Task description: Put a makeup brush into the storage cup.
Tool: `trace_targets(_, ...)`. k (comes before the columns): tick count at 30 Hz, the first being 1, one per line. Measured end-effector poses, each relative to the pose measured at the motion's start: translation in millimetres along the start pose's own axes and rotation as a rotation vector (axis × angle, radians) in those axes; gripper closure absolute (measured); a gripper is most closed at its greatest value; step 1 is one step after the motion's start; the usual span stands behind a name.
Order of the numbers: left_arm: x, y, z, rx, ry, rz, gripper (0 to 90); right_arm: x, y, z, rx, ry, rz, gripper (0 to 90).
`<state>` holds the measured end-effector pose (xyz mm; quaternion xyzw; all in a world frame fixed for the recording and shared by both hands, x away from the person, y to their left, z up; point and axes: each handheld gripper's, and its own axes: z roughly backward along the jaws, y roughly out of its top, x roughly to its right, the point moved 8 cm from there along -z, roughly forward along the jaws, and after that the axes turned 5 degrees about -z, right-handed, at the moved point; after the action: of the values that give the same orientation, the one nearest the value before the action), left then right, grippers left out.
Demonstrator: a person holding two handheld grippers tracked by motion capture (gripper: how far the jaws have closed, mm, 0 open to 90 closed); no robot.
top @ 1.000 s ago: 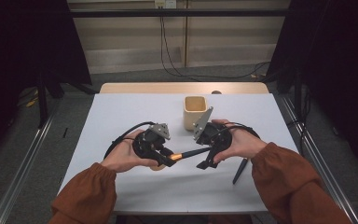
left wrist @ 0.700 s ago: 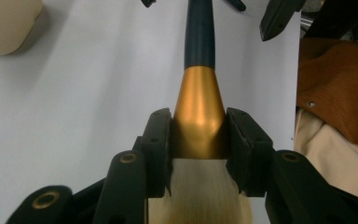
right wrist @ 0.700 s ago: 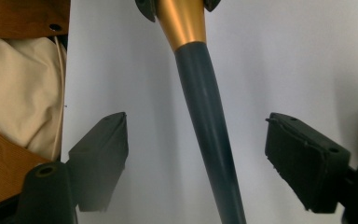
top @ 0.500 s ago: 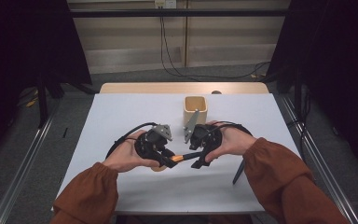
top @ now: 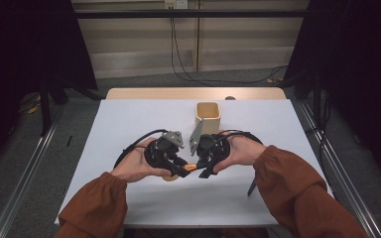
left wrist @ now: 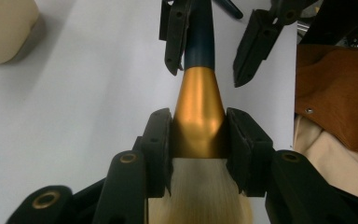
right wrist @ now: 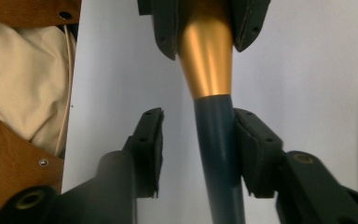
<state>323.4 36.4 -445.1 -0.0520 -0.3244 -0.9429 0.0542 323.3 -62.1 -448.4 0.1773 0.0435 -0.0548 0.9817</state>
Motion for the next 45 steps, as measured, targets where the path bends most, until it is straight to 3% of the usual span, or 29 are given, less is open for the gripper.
trace_targets(16, -0.4, -1.4, -2.6, 0.012, -0.011, 0.017, 62.1, 5.3, 2.0, -9.4, 0.029, -0.014, 0.016, 72.5)
trace_targets(22, -1.1, -1.8, -3.8, 0.006, -0.015, 0.009, 62.0, 3.8, 0.2, -12.1, 0.012, -0.010, 0.032, 74.3)
trace_targets(25, -2.2, -1.0, -3.3, 0.014, -0.012, 0.013, 61.7, 5.1, 0.0, -12.0, 0.030, -0.016, 0.042, 74.6)
trace_targets(34, -4.5, -0.6, -10.1, 0.025, 0.006, 0.014, 59.6, 5.2, -4.5, -11.5, 0.033, -0.005, 0.000, 75.0)
trace_targets(40, -5.4, -1.7, -13.6, 0.028, 0.011, 0.025, 51.5, 4.7, -5.8, -9.4, 0.051, 0.001, -0.010, 75.1)
trace_targets(43, -7.9, -0.8, -12.3, 0.045, 0.032, 0.040, 38.4, 4.9, -8.2, -9.1, 0.040, -0.001, -0.023, 75.1)
trace_targets(45, -7.8, -0.6, -11.5, 0.059, 0.035, 0.046, 38.7, 5.7, -9.4, -9.7, 0.040, 0.001, -0.025, 75.1)
